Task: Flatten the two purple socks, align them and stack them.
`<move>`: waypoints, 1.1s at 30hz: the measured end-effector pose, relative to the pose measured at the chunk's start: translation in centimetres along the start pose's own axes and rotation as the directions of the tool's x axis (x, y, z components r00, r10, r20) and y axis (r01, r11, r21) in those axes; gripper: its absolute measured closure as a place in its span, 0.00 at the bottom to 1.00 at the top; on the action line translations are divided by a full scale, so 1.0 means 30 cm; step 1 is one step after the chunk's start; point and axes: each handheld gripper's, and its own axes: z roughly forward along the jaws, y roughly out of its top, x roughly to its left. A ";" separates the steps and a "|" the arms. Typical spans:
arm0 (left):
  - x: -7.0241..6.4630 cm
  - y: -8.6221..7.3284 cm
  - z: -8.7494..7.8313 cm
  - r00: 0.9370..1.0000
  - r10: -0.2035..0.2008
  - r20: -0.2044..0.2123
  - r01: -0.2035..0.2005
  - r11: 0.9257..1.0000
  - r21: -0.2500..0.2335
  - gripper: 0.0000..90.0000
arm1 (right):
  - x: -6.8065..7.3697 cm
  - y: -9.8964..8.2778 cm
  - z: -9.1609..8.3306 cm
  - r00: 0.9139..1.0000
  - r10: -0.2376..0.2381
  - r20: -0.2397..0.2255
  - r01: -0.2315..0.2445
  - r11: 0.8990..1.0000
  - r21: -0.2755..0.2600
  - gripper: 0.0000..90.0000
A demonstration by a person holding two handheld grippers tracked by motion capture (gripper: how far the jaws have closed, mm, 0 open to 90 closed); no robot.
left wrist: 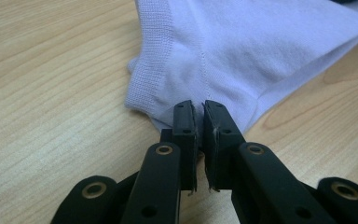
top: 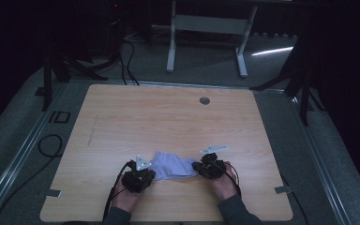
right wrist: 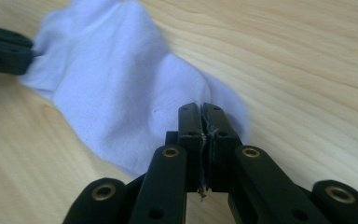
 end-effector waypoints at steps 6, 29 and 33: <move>-0.001 -0.001 -0.001 1.000 -0.001 0.003 0.001 1.000 0.002 0.93 | -0.034 -0.008 -0.027 0.999 0.027 0.022 -0.027 0.999 -0.022 0.96; 0.002 0.005 0.009 1.000 -0.008 -0.025 0.007 1.000 -0.027 0.74 | -0.078 -0.032 -0.047 0.996 0.068 0.051 -0.069 0.998 0.003 0.67; 0.010 0.013 -0.007 1.000 -0.014 -0.009 0.013 0.997 -0.078 0.69 | -0.097 -0.025 -0.080 0.995 0.093 0.034 -0.092 0.994 -0.053 0.60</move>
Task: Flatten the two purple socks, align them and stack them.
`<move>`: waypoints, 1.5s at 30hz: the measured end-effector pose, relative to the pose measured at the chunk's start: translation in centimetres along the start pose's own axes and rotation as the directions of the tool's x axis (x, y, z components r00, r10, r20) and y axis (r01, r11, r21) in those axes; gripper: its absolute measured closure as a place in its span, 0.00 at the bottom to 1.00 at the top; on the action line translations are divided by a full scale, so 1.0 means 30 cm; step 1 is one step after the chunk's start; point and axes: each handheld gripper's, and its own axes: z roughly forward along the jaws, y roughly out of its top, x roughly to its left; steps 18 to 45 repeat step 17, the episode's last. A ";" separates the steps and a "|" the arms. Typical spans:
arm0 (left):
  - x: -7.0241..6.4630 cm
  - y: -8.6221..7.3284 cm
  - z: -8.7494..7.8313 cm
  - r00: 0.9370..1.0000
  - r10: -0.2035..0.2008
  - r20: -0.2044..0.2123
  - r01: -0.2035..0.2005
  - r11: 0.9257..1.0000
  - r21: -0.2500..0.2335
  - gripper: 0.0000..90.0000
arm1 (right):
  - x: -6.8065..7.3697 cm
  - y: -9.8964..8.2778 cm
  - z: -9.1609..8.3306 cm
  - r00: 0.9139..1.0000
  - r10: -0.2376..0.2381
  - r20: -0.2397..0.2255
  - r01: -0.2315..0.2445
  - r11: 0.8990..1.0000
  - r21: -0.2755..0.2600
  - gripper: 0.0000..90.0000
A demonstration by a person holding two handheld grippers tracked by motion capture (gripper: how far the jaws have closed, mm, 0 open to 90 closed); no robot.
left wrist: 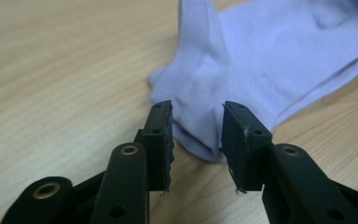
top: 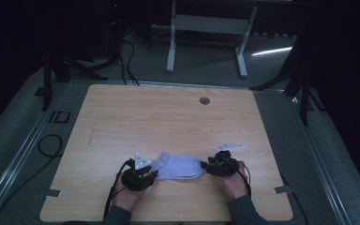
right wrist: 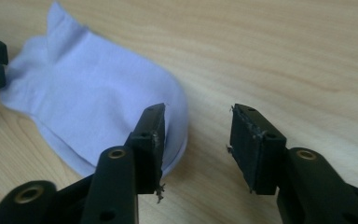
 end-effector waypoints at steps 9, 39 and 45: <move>0.053 0.006 -0.015 0.999 -0.044 -0.025 0.044 0.999 -0.011 0.66 | -0.039 0.003 -0.039 0.999 0.035 0.014 -0.034 0.998 -0.049 0.53; 0.106 0.015 -0.023 0.995 -0.075 -0.073 0.073 0.997 -0.027 0.66 | -0.072 0.003 -0.058 0.999 0.045 0.027 -0.043 0.997 -0.071 0.52; 0.106 0.015 -0.023 0.995 -0.075 -0.073 0.073 0.997 -0.027 0.66 | -0.072 0.003 -0.058 0.999 0.045 0.027 -0.043 0.997 -0.071 0.52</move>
